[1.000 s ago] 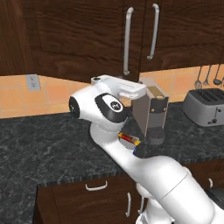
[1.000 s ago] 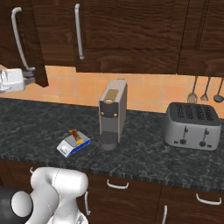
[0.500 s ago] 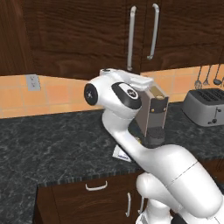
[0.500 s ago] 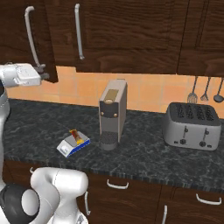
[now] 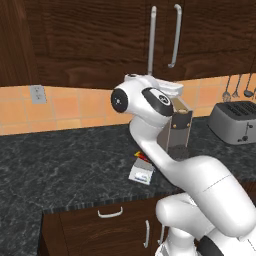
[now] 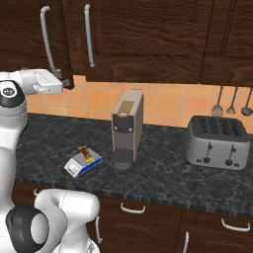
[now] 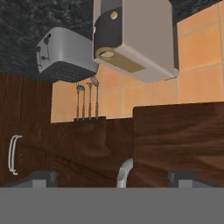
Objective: Pick the bar and place it on the digital scale for weighing, and close the cabinet.
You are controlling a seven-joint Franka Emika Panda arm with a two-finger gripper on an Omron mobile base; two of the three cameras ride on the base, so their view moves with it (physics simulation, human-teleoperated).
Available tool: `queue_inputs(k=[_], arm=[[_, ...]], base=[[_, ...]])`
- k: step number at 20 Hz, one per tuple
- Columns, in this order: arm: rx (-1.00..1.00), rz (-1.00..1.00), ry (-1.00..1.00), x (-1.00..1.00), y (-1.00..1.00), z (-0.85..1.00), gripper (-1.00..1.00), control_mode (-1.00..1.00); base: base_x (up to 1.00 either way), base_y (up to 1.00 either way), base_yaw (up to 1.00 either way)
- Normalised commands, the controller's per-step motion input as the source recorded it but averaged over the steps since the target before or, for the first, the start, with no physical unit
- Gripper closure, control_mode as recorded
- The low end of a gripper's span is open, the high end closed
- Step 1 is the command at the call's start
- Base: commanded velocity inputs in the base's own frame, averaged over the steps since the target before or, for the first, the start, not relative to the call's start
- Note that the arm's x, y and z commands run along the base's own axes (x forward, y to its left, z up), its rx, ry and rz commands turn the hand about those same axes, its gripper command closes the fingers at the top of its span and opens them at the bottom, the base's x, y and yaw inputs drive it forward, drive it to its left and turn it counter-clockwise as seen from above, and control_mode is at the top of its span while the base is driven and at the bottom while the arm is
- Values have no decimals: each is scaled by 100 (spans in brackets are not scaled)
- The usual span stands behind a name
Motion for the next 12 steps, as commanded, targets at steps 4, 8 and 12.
queue_inputs(k=[4,8,12], arm=[[0,0,-12,17,-57,12,-100,-100],[5,0,-8,39,-76,5,-100,-100],[8,0,-3,51,-74,0,-100,-100]], base=[[0,0,0],[0,0,0],[0,0,0]])
